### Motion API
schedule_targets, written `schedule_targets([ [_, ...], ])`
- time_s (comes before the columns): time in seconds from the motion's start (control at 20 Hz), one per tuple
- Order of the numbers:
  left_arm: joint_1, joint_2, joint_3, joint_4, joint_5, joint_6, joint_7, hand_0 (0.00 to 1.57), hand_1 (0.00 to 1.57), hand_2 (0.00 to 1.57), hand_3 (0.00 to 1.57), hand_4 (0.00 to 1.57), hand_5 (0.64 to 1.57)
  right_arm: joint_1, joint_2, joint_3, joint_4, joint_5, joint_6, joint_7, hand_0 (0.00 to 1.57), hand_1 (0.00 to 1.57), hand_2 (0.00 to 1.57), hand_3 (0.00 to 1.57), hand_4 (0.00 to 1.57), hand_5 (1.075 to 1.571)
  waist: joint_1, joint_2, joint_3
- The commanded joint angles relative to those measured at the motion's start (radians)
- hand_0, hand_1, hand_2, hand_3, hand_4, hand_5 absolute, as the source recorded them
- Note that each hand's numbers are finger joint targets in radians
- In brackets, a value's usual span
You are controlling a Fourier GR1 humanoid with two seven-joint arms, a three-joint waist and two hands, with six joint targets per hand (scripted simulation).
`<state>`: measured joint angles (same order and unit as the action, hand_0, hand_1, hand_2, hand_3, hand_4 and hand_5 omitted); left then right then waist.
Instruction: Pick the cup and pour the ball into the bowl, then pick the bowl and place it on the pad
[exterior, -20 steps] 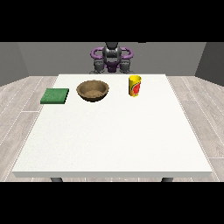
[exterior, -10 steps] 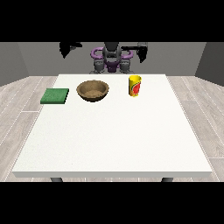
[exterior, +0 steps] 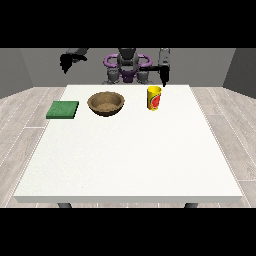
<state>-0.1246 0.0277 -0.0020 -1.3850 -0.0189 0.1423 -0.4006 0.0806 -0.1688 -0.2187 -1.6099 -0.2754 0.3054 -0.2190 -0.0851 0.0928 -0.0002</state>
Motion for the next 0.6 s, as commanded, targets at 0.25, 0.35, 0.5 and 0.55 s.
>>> schedule_targets([
  [0.25,-0.153,0.020,0.094,0.302,-0.002,0.025,-0.120,0.00,0.00,0.00,0.00,0.00,1.450,-0.011,-0.039,-0.040,0.137,0.002,0.101,-0.106,0.00,0.00,0.00,0.00,0.27,1.571,-0.029,0.001,0.0001],
  [0.35,-0.205,0.006,0.124,0.403,-0.012,0.068,-0.217,0.00,0.00,0.00,0.00,0.00,1.470,-0.043,-0.037,-0.020,0.082,0.004,0.086,-0.070,0.00,0.00,0.00,0.00,0.24,1.570,-0.064,0.052,-0.0003],
  [0.5,-0.256,0.051,0.173,0.475,0.006,0.060,-0.273,0.00,0.00,0.00,0.00,0.00,1.487,-0.097,-0.033,-0.041,0.125,0.002,0.059,-0.082,0.00,0.00,0.00,0.00,0.26,1.569,-0.047,0.095,-0.0002],
  [0.55,-0.234,0.063,0.187,0.501,0.003,0.062,-0.326,0.34,0.34,0.00,0.00,0.00,1.476,-0.095,-0.099,-0.089,0.111,-0.061,0.134,-0.090,0.00,0.00,0.00,0.00,0.27,1.569,-0.089,0.136,-0.0005],
])
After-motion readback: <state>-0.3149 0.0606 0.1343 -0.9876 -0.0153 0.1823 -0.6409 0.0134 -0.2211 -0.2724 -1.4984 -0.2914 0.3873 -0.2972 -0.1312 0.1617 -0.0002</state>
